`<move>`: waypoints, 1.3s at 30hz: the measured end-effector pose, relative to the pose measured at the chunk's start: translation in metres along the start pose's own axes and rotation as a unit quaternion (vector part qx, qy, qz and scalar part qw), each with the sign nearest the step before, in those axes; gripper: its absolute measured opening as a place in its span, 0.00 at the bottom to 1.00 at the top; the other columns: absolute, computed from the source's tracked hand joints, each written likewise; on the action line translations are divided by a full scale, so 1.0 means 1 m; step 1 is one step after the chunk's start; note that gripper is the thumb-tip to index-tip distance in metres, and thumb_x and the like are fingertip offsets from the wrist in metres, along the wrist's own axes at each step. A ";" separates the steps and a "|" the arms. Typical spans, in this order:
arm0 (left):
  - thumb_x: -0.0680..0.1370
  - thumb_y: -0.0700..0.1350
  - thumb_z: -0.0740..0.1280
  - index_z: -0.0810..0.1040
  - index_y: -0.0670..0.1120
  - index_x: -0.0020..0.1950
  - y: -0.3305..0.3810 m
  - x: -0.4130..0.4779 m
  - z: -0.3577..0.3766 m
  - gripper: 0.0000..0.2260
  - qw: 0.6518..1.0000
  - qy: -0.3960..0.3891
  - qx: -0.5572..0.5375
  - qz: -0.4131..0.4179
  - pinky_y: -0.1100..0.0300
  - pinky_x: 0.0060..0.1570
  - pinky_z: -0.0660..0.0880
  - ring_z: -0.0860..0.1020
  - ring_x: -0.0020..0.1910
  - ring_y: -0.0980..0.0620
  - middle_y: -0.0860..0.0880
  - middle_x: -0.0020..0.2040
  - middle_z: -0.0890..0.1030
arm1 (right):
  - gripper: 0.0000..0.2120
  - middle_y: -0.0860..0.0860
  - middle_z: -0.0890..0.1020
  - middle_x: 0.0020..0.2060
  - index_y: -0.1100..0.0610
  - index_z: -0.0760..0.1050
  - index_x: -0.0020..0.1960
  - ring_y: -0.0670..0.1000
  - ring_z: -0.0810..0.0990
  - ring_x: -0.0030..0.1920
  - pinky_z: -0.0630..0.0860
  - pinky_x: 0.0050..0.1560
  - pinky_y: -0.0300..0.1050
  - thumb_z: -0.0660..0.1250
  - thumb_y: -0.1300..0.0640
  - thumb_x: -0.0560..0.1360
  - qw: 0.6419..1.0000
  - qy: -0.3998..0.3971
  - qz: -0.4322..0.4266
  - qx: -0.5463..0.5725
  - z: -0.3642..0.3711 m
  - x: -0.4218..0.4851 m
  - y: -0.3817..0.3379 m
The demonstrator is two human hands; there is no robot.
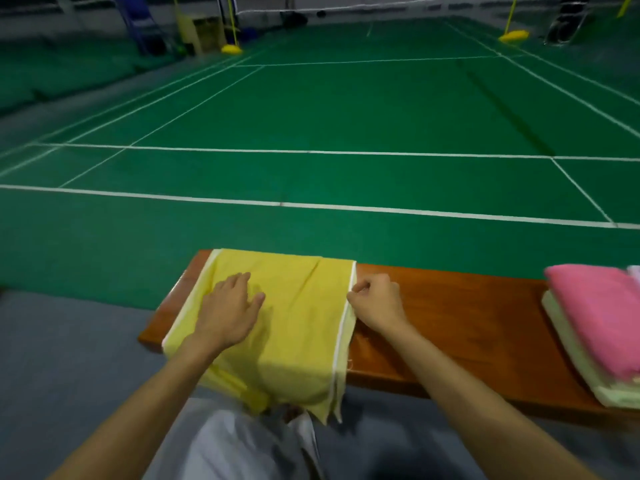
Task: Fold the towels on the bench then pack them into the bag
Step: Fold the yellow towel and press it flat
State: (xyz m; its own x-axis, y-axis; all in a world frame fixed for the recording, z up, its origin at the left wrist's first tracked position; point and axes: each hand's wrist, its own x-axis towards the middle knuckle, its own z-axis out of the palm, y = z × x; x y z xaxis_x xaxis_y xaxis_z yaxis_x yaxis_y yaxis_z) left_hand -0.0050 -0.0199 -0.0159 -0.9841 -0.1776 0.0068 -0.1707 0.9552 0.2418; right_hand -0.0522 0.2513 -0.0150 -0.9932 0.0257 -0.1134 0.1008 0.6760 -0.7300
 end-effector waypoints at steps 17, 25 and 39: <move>0.74 0.42 0.72 0.81 0.43 0.44 -0.081 0.037 -0.003 0.03 0.941 0.127 -0.139 -0.282 0.47 0.45 0.77 0.78 0.45 0.37 0.40 0.45 0.82 | 0.06 0.49 0.85 0.39 0.51 0.81 0.35 0.54 0.84 0.45 0.82 0.46 0.50 0.77 0.54 0.68 0.993 0.056 0.101 0.029 0.057 0.014 -0.015; 0.77 0.46 0.71 0.82 0.45 0.50 -0.079 0.037 -0.042 0.06 0.870 0.275 -0.308 -0.270 0.55 0.47 0.72 0.77 0.45 0.45 0.44 0.46 0.81 | 0.02 0.56 0.83 0.42 0.60 0.78 0.49 0.53 0.82 0.41 0.82 0.41 0.49 0.67 0.64 0.80 0.845 -0.154 0.087 0.505 0.020 0.013 -0.033; 0.73 0.42 0.74 0.78 0.47 0.58 -0.037 0.047 -0.158 0.15 0.550 -0.036 -0.823 -0.136 0.46 0.65 0.76 0.81 0.63 0.49 0.51 0.66 0.80 | 0.15 0.59 0.78 0.60 0.58 0.67 0.66 0.57 0.77 0.60 0.78 0.62 0.53 0.63 0.57 0.81 0.691 -0.255 0.015 0.676 -0.021 0.039 -0.062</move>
State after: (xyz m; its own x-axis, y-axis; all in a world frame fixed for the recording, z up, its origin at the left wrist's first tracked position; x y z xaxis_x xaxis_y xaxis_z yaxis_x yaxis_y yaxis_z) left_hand -0.0368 -0.1009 0.1291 -0.9425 -0.1939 -0.2722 -0.0953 -0.6246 0.7751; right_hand -0.0981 0.2255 0.0403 -0.8746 -0.4714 -0.1130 0.4251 -0.6337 -0.6463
